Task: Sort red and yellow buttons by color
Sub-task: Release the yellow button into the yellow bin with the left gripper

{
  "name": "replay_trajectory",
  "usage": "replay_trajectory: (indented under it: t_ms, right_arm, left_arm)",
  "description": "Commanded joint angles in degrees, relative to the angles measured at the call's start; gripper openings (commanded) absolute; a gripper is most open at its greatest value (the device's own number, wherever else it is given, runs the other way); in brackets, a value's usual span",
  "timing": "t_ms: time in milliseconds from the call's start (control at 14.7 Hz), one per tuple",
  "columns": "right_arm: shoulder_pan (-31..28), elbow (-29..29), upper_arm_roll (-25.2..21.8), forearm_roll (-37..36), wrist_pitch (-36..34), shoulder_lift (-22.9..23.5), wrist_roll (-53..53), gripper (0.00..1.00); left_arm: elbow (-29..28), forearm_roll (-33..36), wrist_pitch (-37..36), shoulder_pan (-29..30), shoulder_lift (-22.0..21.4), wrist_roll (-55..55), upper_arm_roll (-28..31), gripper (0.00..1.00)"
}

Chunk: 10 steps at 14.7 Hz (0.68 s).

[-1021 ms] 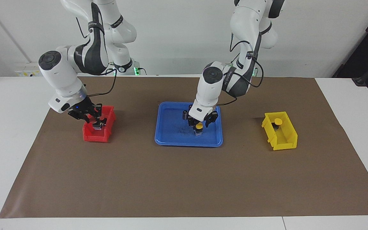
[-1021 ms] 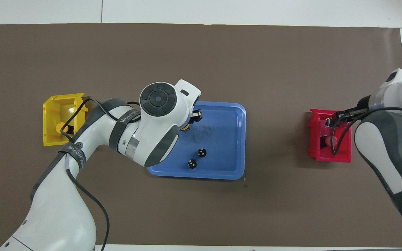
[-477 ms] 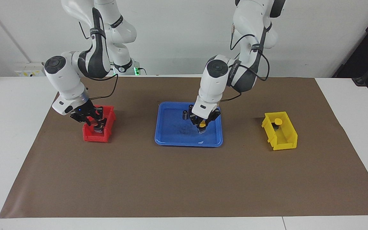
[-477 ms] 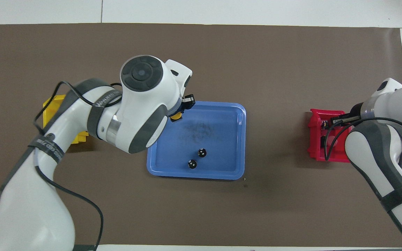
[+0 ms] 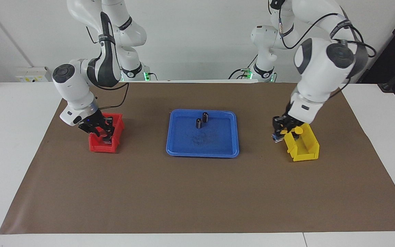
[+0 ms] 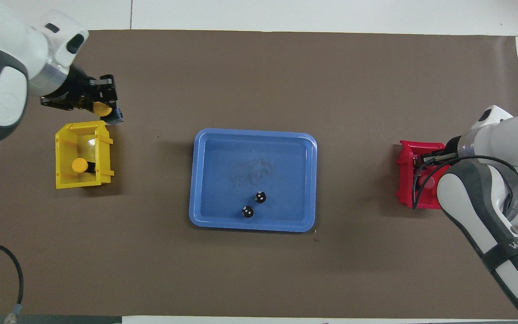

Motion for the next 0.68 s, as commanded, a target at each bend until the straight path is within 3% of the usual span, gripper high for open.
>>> replay_trajectory:
  t_ms: [0,68,136,204,613]
  right_arm:
    - [-0.3,-1.9,0.2,-0.1,1.7,-1.1,-1.1,0.14]
    - [-0.3,-1.9,0.2,-0.1,1.7,-1.1,-1.1,0.17]
    - [-0.3,-1.9,0.2,-0.1,1.7,-1.1,-1.1,0.28]
    - [-0.3,-1.9,0.2,-0.1,1.7,-1.1,-1.1,0.32]
    - [-0.6,-1.0,0.2,-2.6,0.6,-0.9,-1.1,0.48]
  left_arm:
    - [-1.1,-0.7,0.2,5.4,0.1,10.8,-0.7,0.01]
    - [-2.4,-0.6,0.7,6.4,-0.2,13.7,-0.6,0.01]
    - [-3.7,-0.6,1.9,7.2,-0.6,16.5,-0.5,0.01]
    - [-5.9,-0.7,3.7,7.5,-1.2,19.0,-0.5,0.01]
    - [-16.7,-0.7,13.1,8.2,-2.8,21.7,-0.5,0.01]
